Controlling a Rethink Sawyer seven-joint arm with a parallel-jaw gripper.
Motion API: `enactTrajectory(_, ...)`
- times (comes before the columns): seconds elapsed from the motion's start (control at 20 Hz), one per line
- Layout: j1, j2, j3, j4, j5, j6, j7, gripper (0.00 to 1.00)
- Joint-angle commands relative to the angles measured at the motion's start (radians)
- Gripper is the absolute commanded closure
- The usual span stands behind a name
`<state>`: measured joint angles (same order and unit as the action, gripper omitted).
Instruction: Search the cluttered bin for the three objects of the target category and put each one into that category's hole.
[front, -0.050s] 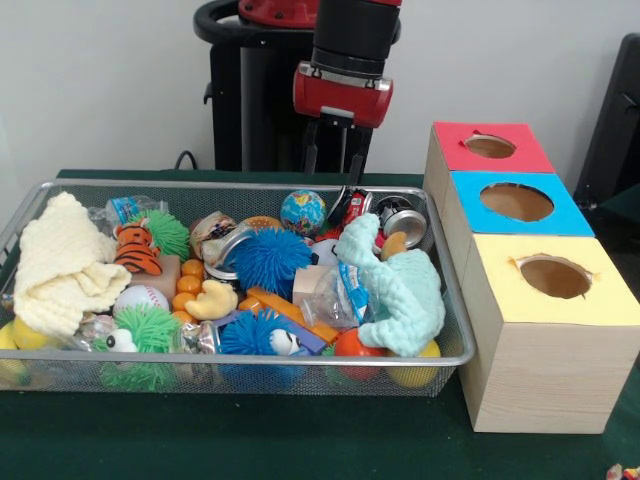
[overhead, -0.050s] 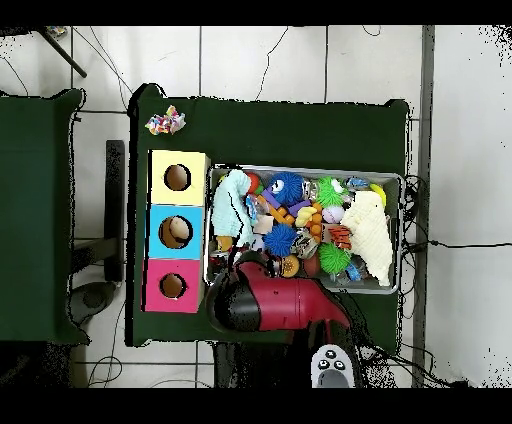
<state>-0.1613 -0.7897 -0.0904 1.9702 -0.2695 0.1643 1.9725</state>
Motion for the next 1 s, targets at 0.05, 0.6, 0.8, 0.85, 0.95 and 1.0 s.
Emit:
enactTrajectory(0.05, 0.004, 0.043, 0.014, -0.007, -0.046, -0.062, 0.088, 0.0)
enactTrajectory(0.6, 0.018, 0.055, -0.038, 0.093, -0.072, -0.267, 0.142, 0.0)
enactTrajectory(0.8, 0.011, 0.051, -0.035, 0.098, -0.063, -0.267, 0.125, 0.0)
enactTrajectory(0.85, 0.014, 0.048, -0.035, 0.097, -0.058, -0.259, 0.121, 0.0)
enactTrajectory(0.95, 0.013, 0.046, -0.034, 0.096, -0.053, -0.254, 0.116, 0.0)
enactTrajectory(1.0, 0.014, 0.044, -0.034, 0.096, -0.05, -0.251, 0.114, 0.0)
